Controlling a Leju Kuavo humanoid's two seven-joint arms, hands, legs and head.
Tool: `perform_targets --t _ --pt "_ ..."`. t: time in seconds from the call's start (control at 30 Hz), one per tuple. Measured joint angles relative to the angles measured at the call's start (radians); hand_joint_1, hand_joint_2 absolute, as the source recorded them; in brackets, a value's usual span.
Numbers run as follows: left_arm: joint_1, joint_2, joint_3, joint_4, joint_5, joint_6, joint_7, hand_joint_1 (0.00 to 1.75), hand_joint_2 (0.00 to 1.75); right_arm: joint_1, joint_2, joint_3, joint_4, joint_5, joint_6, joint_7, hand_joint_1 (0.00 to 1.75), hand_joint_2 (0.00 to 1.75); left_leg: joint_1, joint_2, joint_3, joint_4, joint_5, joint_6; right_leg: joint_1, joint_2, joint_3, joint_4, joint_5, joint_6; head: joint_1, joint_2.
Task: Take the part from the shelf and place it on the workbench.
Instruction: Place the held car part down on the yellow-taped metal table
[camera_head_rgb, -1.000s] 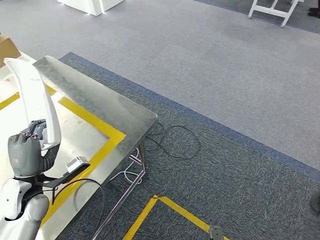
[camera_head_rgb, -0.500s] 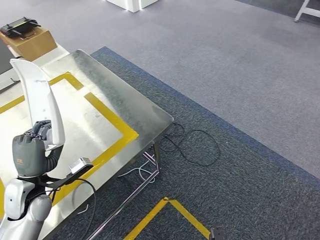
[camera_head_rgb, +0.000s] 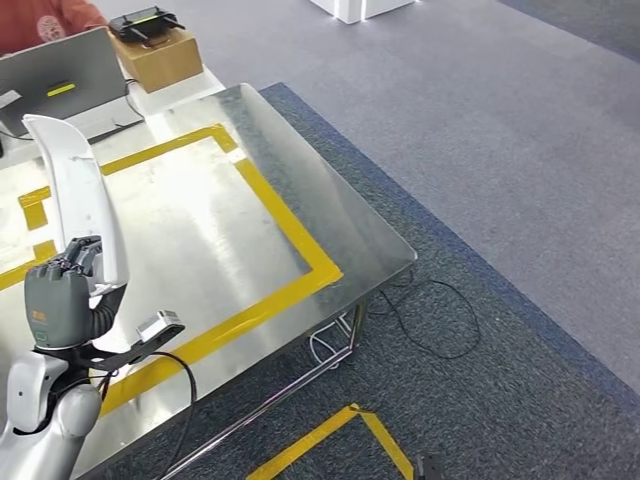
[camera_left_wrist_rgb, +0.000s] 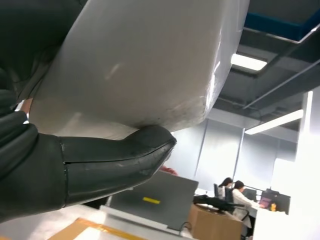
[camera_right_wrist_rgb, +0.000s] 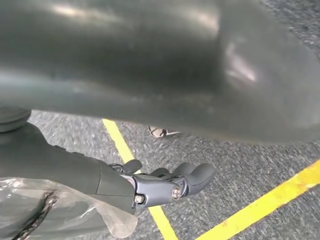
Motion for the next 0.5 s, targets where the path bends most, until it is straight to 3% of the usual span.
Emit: perform_targets --t 0.03,0.07,0.13,0.2,0.27,0.3,0.33,0.4,0.47,0.5 --pt "0.001 0.0 -0.001 0.002 0.0 0.0 0.001 1.75 1.75 0.002 0.0 0.0 0.0 0.0 0.0 0.0 0.0 0.0 0.0 -0.014 0.001 0.0 -0.001 0.0 -0.001 0.002 -0.025 0.037 -0.002 0.002 0.0 0.0" --pt "0.002 0.0 -0.002 0.003 0.001 0.0 0.001 1.75 1.75 0.004 -0.001 0.0 0.0 0.0 0.0 0.0 0.0 0.0 0.001 -0.03 0.002 0.001 -0.002 -0.001 -0.002 0.003 -0.031 0.033 0.017 0.004 0.0 0.0" --pt "0.003 0.0 -0.006 0.005 0.001 0.0 0.002 1.75 1.75 0.004 -0.001 0.0 0.0 0.0 -0.001 0.0 0.0 0.0 0.005 -0.061 0.006 0.006 -0.006 -0.008 -0.008 0.021 0.01 -0.083 0.099 0.007 0.0 0.0" --pt "0.002 0.0 -0.01 0.005 0.001 0.0 0.004 1.75 1.75 0.004 -0.001 0.0 0.0 0.0 0.0 0.0 0.0 0.0 0.007 -0.087 0.002 0.016 -0.012 -0.019 -0.016 0.066 0.065 -0.204 0.146 0.007 0.0 0.0" --pt "0.002 0.001 -0.012 0.005 0.001 0.0 0.005 1.75 1.75 0.004 -0.001 0.0 0.001 -0.001 0.0 0.0 0.0 0.0 0.009 -0.11 -0.008 0.022 -0.012 -0.031 -0.018 0.084 0.085 -0.236 0.142 0.0 -0.001 0.0" --pt "0.003 0.002 -0.013 0.005 0.001 0.0 0.006 1.75 1.75 0.003 -0.001 0.0 0.001 -0.001 0.0 0.0 0.0 0.0 0.011 -0.122 -0.011 0.022 -0.01 -0.036 -0.018 0.073 0.089 -0.238 0.141 -0.006 -0.001 0.0" --pt "0.004 0.004 -0.014 0.005 0.001 0.0 0.006 1.75 1.75 0.003 -0.001 0.0 0.0 -0.001 0.0 0.0 0.0 0.0 0.01 -0.119 -0.013 0.024 -0.012 -0.041 -0.019 0.062 0.092 -0.239 0.141 -0.011 -0.001 0.0" --pt "0.002 0.006 -0.016 0.005 0.001 0.0 0.007 1.75 1.75 0.002 -0.001 0.0 0.0 -0.001 0.0 0.0 0.0 0.0 0.007 -0.072 -0.034 0.07 -0.04 -0.05 -0.021 0.036 0.1 -0.243 0.139 -0.024 -0.008 0.0" --pt "0.0 0.006 -0.017 0.006 0.001 0.0 0.007 1.75 1.75 0.004 -0.001 0.0 0.0 0.0 0.0 -0.001 0.0 0.0 0.007 -0.013 -0.092 0.19 -0.097 -0.059 -0.019 0.009 0.106 -0.244 0.133 -0.034 -0.014 0.0" --pt "0.001 0.006 -0.018 0.006 0.001 0.0 0.007 1.75 1.75 0.005 -0.001 0.0 0.0 0.0 0.0 -0.001 0.0 0.0 0.009 -0.001 -0.126 0.257 -0.121 -0.061 -0.017 -0.006 0.108 -0.244 0.131 -0.037 -0.014 0.0"
